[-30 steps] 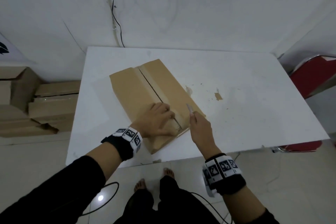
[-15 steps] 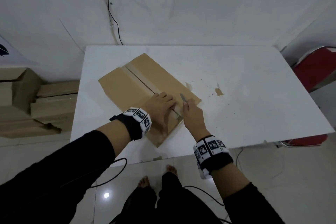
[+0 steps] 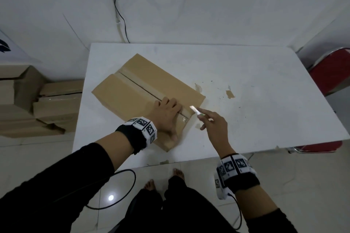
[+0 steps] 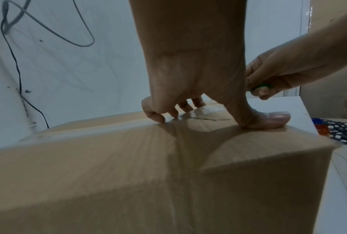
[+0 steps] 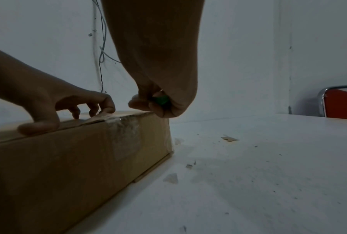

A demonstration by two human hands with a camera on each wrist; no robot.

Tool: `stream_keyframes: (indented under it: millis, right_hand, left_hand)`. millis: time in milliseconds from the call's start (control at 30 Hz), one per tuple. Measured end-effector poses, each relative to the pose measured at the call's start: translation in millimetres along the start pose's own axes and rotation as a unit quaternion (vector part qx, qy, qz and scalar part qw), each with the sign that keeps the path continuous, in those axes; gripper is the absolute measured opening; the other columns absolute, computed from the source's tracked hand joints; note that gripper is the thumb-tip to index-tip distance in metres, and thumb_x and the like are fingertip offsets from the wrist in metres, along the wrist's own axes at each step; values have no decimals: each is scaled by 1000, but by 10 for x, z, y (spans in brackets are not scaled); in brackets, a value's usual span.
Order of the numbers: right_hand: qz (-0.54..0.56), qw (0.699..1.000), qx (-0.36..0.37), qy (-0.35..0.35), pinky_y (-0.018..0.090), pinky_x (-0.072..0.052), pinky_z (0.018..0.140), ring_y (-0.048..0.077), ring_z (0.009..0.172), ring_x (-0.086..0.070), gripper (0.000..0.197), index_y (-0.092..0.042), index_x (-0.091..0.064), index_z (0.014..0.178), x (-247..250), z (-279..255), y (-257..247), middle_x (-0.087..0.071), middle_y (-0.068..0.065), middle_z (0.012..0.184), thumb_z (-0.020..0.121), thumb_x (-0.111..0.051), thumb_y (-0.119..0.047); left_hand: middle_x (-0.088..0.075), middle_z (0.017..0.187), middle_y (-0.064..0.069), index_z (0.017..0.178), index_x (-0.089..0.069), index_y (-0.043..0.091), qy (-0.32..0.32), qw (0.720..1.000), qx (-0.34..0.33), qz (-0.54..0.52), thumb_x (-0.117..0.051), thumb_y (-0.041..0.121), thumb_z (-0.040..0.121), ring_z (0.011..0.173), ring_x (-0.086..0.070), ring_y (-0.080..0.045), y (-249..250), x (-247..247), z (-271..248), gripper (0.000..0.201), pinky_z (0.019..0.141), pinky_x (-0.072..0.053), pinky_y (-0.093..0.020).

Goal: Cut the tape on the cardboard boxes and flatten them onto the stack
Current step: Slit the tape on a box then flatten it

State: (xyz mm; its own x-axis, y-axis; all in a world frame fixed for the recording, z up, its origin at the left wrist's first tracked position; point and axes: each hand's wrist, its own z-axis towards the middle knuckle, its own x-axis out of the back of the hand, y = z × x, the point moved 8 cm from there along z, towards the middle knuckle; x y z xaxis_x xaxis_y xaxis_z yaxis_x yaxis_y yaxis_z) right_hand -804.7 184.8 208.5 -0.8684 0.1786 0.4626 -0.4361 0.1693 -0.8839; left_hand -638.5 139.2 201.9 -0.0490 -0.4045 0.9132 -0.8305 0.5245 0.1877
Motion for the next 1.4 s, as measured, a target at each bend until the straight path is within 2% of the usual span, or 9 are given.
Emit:
stream_keyframes:
  millis: [100, 200, 400, 567, 733, 867, 1100, 1233, 1400]
  right_hand:
    - [40, 999, -16, 3, 13, -46, 59, 17, 54, -64, 8, -24, -71, 94, 14, -88, 33, -68, -3, 78, 88, -72, -19]
    - [24, 1000, -14, -9, 10, -42, 55, 18, 53, -62, 5, -21, -71, 89, -28, -88, 41, -69, -2, 78, 87, -73, -17]
    - [-10, 999, 2, -44, 10, -40, 50, 1, 52, -54, 4, -15, -76, 88, -102, -23, -54, -68, -4, 79, 86, -73, -12]
    - [-17, 998, -22, -63, 7, -38, 54, -5, 52, -54, 4, -15, -76, 87, -70, 20, 7, -70, -3, 74, 85, -73, -14]
    - [-12, 999, -23, -41, 8, -41, 57, -2, 62, -59, 2, -12, -75, 85, -163, -4, -21, -72, 0, 77, 83, -74, -11]
    - [-17, 998, -18, -55, 11, -47, 64, 5, 75, -66, 1, -13, -75, 83, -180, 0, -32, -72, 1, 76, 83, -76, -12]
    - [-44, 996, -34, -70, 7, -43, 63, 6, 71, -62, 12, -19, -70, 75, -243, -63, -8, -68, -6, 71, 84, -75, -13]
    - [-10, 993, -72, -97, 13, -45, 59, 1, 65, -62, 5, -17, -73, 83, -259, -249, 171, -71, -2, 73, 86, -74, -21]
    - [63, 992, -111, -3, 23, -44, 54, 5, 50, -51, 9, -14, -64, 97, 86, -386, 438, -69, 4, 84, 95, -64, -22]
  left_hand:
    - [-33, 128, 2, 127, -36, 22, -2, 1000, 4, -8, -82, 59, 51, 115, -28, -23, 19, 0, -26, 96, 93, -31, -41]
    - [-35, 126, 3, 126, -37, 21, 3, 1000, 3, -11, -82, 57, 51, 114, -28, -22, 36, 18, -42, 94, 93, -32, -41]
    - [-36, 124, 5, 124, -39, 23, 6, 1000, 4, -12, -83, 56, 49, 113, -29, -21, 47, 42, -62, 93, 93, -34, -41]
    - [-36, 121, 6, 119, -39, 24, 14, 1000, 3, -11, -83, 55, 48, 111, -30, -20, 50, 41, -72, 90, 89, -33, -39]
    - [-36, 119, 7, 116, -39, 24, 21, 1000, 0, -20, -84, 53, 47, 110, -31, -21, 55, 40, -70, 88, 83, -30, -37]
    - [-37, 121, 5, 119, -39, 23, 12, 1000, -3, -18, -83, 54, 50, 111, -30, -21, 50, 51, -65, 88, 85, -31, -38]
    - [-40, 120, 5, 119, -40, 22, 24, 999, -9, -29, -83, 51, 52, 109, -31, -21, 51, 57, -51, 85, 88, -33, -38]
    - [-42, 123, 7, 123, -41, 24, 30, 998, -14, -62, -83, 51, 53, 110, -32, -18, 14, 41, -28, 86, 91, -32, -37]
    - [-45, 126, 3, 128, -48, 16, 71, 995, -42, -62, -73, 58, 68, 115, -33, -19, 34, 4, -132, 78, 97, -38, -38]
